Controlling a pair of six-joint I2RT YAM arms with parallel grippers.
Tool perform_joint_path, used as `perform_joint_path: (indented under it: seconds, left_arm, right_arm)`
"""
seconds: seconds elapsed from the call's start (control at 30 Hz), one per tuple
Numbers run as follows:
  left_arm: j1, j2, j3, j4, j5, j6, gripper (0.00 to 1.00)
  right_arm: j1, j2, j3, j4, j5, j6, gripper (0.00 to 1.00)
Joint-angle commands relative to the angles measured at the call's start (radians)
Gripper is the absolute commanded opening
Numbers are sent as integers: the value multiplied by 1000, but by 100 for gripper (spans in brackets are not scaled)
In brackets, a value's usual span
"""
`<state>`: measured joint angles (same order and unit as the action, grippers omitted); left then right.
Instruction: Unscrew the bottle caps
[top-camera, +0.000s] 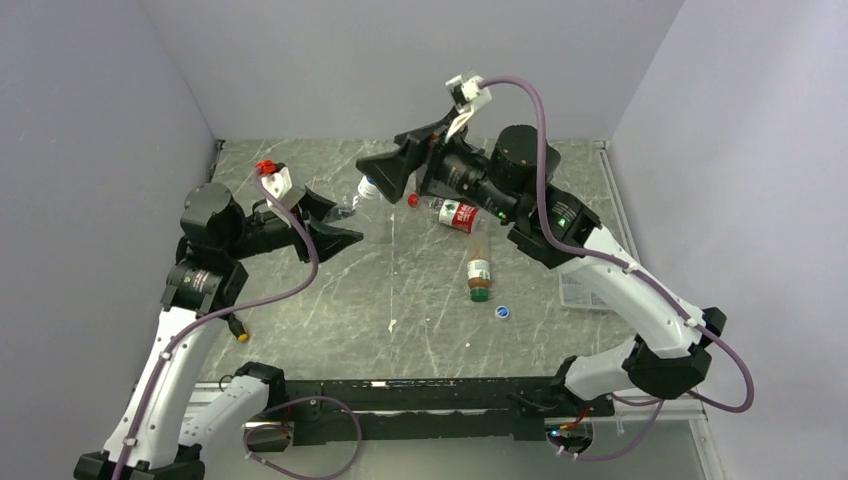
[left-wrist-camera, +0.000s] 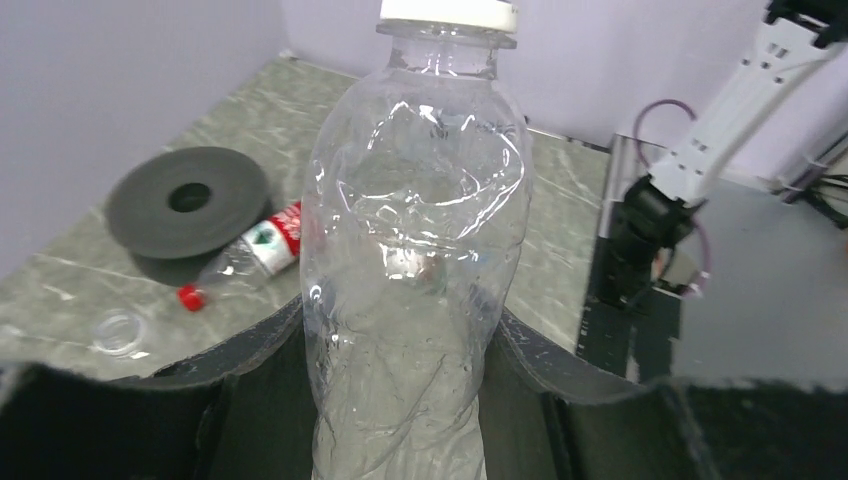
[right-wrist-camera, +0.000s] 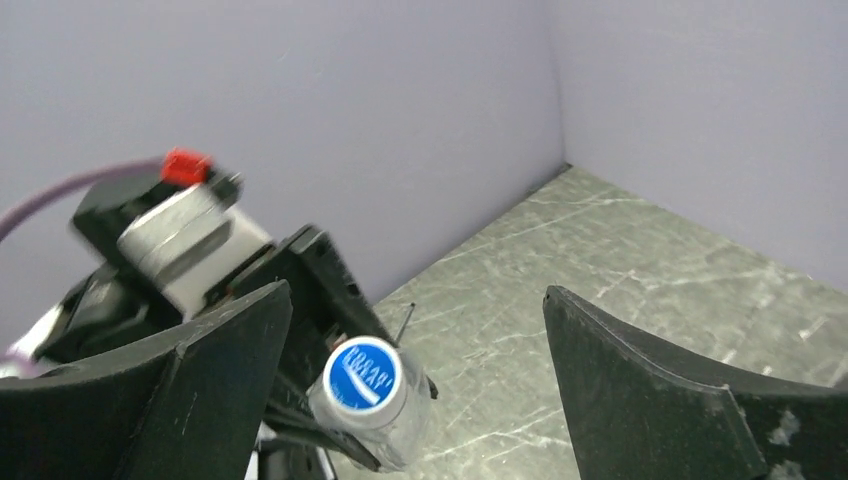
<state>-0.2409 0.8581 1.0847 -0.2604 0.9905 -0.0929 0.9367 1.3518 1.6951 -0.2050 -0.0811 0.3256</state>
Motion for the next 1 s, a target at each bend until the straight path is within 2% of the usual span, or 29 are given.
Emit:
perform_joint_path:
  seconds: [0.0,0.13,0.27,0.43,0.67,0.73,0.87,0.97]
  left_arm:
    - [-1,-44,-8,5,-157,162,45]
    - [-1,-48,-16,4,-232,205,45]
    - [-1,-45,-13,-12,-295,232,44]
    - [-1,-54,-26,-7,-318,237,44]
    - [-1,-44,-29,-2,-309,221,44]
    - [-1,-37,-23,-5,-288,206,44]
    - [-1,-22,-7,-19,-205,160,45]
    - [-1,-8,16,-33,-66,105,48]
  right_arm:
    - [54,83,147,-121,255,75,100]
    - [115,173,249,-181,325,46,99]
    - [132,214,299,-201,352,51,87]
    - [135,214,286,-180,365,69,65]
    - [135,187,238,-148,369,76,20]
    - [134,177,224,-134,363,65,13]
    - [128,141,195,-91,290,-2,5]
    - [109,76,116,6,76,-94,4]
